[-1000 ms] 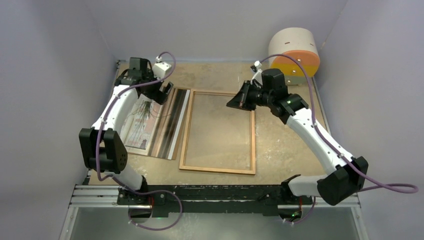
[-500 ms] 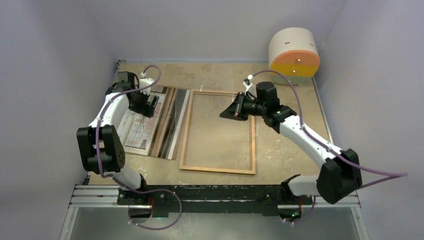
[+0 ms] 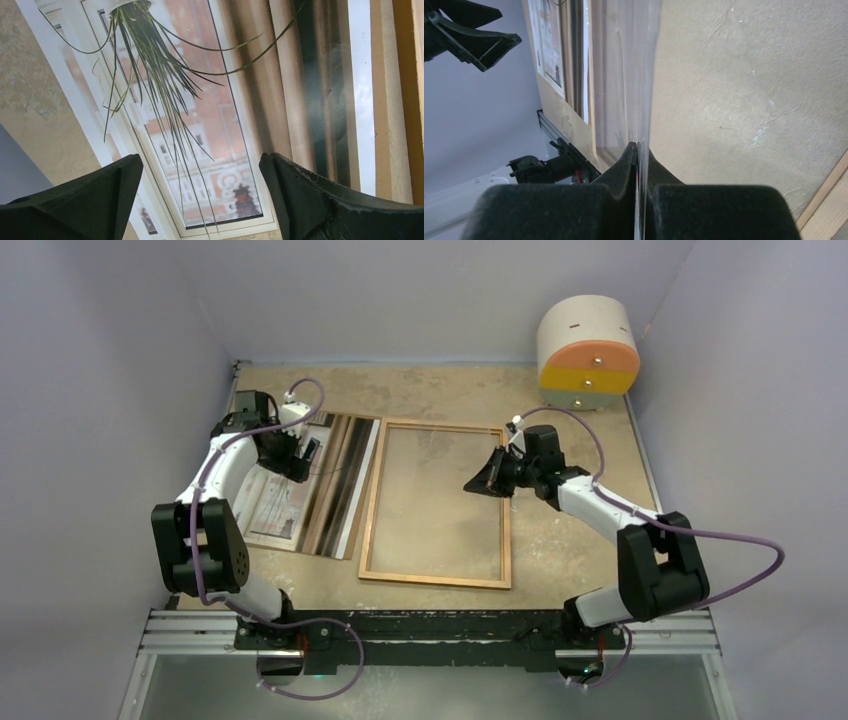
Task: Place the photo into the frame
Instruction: Place the photo frame item in the photo frame.
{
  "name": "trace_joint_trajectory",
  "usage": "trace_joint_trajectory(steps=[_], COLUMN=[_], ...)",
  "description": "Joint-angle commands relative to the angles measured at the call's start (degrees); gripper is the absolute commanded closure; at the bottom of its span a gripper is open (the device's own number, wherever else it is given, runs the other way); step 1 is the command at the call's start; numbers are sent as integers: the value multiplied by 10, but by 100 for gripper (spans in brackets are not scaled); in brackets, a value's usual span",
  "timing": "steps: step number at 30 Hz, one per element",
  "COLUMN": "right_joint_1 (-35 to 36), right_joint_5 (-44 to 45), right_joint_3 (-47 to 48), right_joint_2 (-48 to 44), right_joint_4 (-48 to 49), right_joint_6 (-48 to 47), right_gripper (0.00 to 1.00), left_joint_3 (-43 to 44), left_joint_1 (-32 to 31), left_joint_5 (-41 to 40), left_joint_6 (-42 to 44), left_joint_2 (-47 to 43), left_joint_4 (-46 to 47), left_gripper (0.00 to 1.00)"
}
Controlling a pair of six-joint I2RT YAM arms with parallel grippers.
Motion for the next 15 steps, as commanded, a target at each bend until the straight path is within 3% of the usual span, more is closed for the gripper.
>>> trace_joint_trajectory(steps=[1, 15], right_joint_1=[-6, -11], right_joint_5=[11, 42], right_joint_3=[-8, -73], right_joint_2=[10, -29], right_joint_4=[30, 87], right_joint_6=[-33, 21], right_gripper=[100, 100], left_joint_3=[-2, -13], left_joint_1=[-3, -3], left_joint_5=[18, 20], left_joint_6=[14, 19], left_joint_2=[-13, -15], left_joint_4=[12, 19], left_gripper=[0, 0])
